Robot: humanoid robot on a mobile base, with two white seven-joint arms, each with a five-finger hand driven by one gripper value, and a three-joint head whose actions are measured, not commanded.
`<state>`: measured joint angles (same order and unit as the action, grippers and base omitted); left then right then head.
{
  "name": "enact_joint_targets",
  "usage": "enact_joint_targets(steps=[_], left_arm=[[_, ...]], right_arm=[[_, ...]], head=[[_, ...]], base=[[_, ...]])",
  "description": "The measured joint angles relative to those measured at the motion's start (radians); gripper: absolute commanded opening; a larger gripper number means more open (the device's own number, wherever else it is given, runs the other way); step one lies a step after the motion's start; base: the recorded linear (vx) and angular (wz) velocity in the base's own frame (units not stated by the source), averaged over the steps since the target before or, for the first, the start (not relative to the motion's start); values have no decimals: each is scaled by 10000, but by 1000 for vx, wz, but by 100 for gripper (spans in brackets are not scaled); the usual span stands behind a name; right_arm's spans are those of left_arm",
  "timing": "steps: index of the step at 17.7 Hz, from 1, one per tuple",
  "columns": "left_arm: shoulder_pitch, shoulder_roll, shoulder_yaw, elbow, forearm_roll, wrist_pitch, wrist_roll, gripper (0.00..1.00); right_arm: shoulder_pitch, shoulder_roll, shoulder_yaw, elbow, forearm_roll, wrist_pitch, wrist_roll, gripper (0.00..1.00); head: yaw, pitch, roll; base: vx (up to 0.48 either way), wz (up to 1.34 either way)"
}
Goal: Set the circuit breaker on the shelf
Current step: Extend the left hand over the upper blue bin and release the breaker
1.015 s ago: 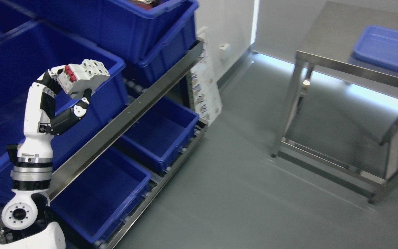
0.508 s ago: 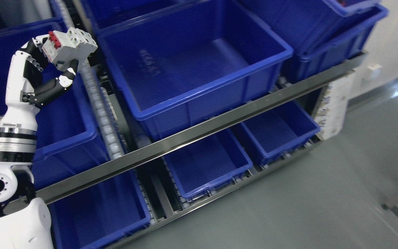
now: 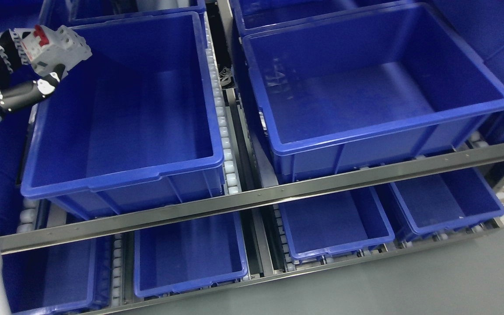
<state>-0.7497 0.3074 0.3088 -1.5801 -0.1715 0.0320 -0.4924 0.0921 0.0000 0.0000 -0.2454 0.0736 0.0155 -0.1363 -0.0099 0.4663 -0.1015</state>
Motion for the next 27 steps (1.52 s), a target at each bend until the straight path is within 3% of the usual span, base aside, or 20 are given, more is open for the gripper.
enact_joint_targets(steps=[5,12,24,27], left_arm=[[-1054,686,-827,1438,-1068,63,-500,13],[-2898,1062,-2513,4061,-1995,-612,-557,13],[-5148,411,-4380,8799,-3322,-1277,-503,17],[-5627,153,-4628,9773,-3493,-1282,-498,30]], right_arm=[[-1,0,0,0,0,0,-1,100],[-1,0,0,0,0,0,-3,100],[-1,0,0,0,0,0,-2,100],[-1,0,0,0,0,0,-3,100]], head=[[0,-1,0],[0,-1,0],[0,-3,0],[0,-3,0]], base=[[37,148],[-3,-20],[-1,-16],[0,0]])
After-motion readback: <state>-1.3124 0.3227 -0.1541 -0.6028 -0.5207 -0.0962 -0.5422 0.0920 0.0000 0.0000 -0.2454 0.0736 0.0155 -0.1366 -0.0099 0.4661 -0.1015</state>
